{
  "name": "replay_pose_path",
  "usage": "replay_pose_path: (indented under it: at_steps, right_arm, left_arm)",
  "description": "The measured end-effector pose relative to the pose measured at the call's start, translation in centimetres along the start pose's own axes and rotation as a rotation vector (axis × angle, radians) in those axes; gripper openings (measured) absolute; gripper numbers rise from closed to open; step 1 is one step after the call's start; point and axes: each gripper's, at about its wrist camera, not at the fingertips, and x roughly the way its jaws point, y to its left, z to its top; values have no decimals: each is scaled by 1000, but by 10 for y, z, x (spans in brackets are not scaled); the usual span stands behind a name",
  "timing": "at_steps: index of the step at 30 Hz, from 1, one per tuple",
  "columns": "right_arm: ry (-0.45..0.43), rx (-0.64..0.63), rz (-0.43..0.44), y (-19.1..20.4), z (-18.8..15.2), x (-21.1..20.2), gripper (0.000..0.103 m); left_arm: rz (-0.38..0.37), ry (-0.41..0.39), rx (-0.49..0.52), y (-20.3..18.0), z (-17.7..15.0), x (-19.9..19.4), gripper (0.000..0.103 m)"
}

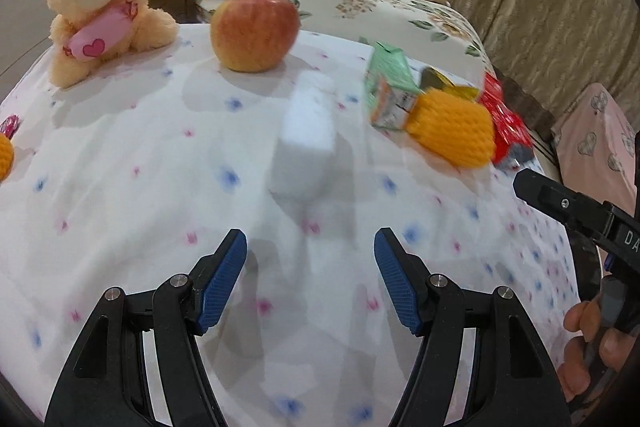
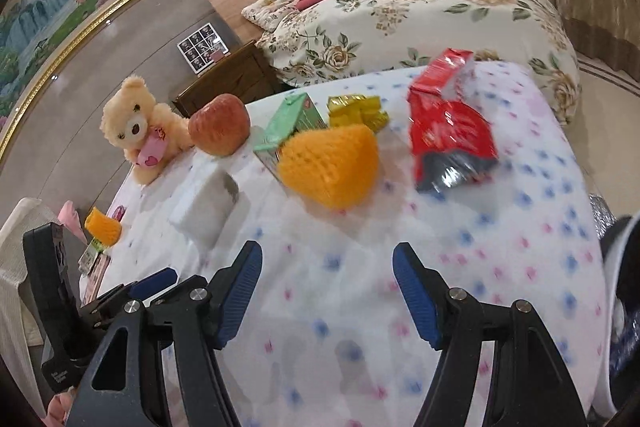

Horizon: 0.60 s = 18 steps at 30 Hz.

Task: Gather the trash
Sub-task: 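Move both tools back over the bed toward the remaining trash, then grasp the white foam block with the left tool while the right grasps the orange foam net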

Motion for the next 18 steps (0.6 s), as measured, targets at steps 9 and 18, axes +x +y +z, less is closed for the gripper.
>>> replay_pose_path:
  at_steps: [9,18]
  right_arm:
    - [11,4,-1,4,19,34,66]
    - [13,-18,24,9,11,37,14]
  left_arm:
    - [-3,6,-43,16,26,19,68]
    - [-35,26,-30,10,25,28,30]
